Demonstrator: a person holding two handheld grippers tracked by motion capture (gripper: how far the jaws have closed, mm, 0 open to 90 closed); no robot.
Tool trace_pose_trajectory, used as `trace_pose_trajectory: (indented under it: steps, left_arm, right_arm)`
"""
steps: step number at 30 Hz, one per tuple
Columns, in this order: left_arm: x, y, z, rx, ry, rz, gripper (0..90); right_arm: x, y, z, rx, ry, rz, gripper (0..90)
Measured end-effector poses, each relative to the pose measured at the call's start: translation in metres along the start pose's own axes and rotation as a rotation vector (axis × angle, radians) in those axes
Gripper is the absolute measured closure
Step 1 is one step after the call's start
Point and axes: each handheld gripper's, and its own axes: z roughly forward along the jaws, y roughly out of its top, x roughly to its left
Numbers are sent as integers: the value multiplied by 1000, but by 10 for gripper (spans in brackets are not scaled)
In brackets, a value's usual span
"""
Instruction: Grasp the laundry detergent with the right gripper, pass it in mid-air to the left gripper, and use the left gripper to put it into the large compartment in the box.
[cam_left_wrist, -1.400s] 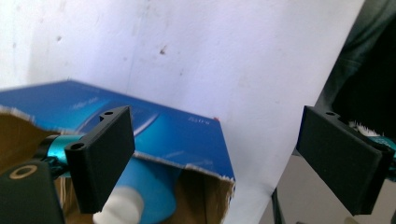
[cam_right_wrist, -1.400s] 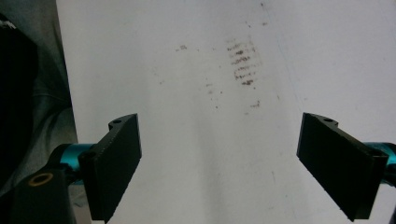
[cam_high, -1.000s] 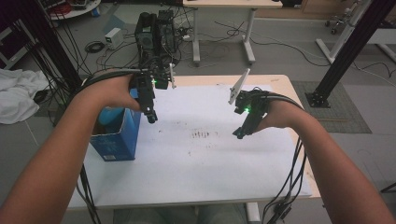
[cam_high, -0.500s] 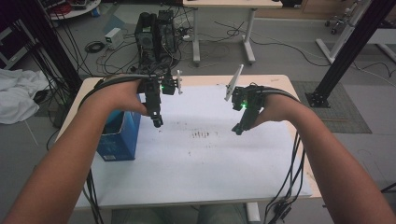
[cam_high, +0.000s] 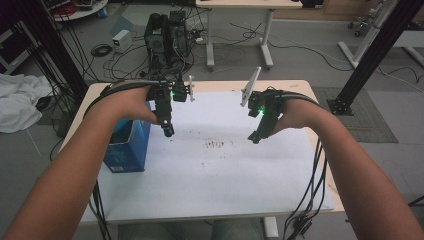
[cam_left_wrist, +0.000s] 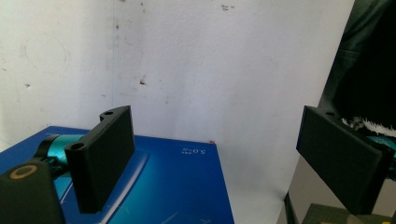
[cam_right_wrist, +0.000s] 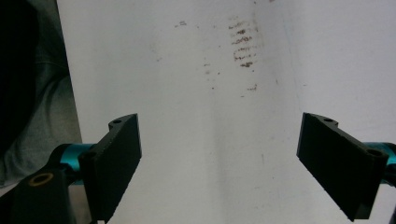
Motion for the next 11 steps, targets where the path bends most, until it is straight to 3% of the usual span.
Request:
trace_pose_trajectory:
  steps: [2,11]
  left_arm:
    - [1,1,-1,13,5,14,114]
    - [1,4,1,9,0,7,114]
  right_arm:
    - [-1,-1,0,-2,1,0,131]
    - [-2,-4,0,11,-7,4,131]
